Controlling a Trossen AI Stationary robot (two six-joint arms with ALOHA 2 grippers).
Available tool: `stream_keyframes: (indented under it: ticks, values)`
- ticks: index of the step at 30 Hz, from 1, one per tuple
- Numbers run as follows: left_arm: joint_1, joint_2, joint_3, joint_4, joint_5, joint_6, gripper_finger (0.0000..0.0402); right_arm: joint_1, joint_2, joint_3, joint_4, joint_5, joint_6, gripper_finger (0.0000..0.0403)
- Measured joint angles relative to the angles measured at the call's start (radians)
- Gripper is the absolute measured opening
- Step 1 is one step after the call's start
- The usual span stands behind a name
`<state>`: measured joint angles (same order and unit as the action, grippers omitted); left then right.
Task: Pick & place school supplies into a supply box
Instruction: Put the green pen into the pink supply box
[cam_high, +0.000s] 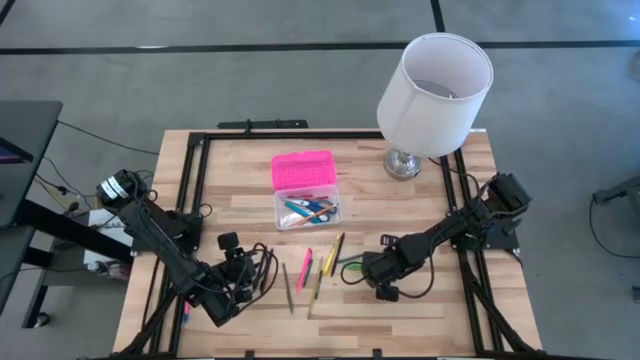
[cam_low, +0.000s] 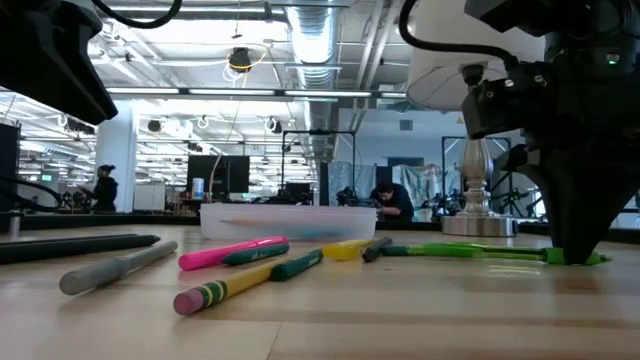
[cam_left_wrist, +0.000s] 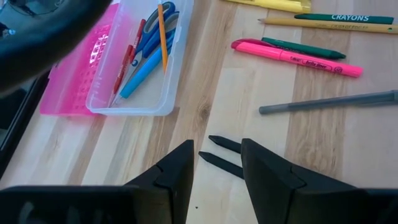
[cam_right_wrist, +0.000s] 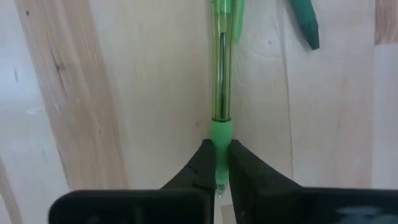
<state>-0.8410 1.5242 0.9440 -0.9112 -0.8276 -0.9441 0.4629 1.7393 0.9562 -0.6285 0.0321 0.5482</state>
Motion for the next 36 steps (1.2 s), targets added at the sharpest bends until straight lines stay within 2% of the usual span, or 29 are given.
stream_keyframes:
  ticks: [4, 10, 18, 26, 31, 36]
  values:
    - [0.000, 0.000, 0.000, 0.000, 0.000, -0.001, 0.0128, 0.001, 0.000, 0.000, -0.004, 0.024, -0.015, 0.0023]
    - [0.000, 0.000, 0.000, 0.000, 0.000, -0.001, 0.0128, 0.000, 0.000, 0.000, -0.004, 0.049, -0.063, 0.0006]
    - [0.000, 0.000, 0.000, 0.000, -0.005, -0.002, 0.0128, 0.000, 0.000, 0.001, -0.001, 0.074, -0.097, 0.0008]
    - [0.000, 0.000, 0.000, 0.000, -0.011, -0.002, 0.0128, 0.000, 0.000, 0.093, -0.004, 0.106, -0.237, 0.0007]
    - [0.000, 0.000, 0.000, 0.000, -0.024, -0.001, 0.0128, -0.018, 0.000, 0.182, -0.008, 0.204, -0.418, 0.0005]
    - [0.000, 0.000, 0.000, 0.000, -0.028, -0.001, 0.0128, -0.097, 0.000, 0.255, 0.016, 0.339, -0.595, 0.0008]
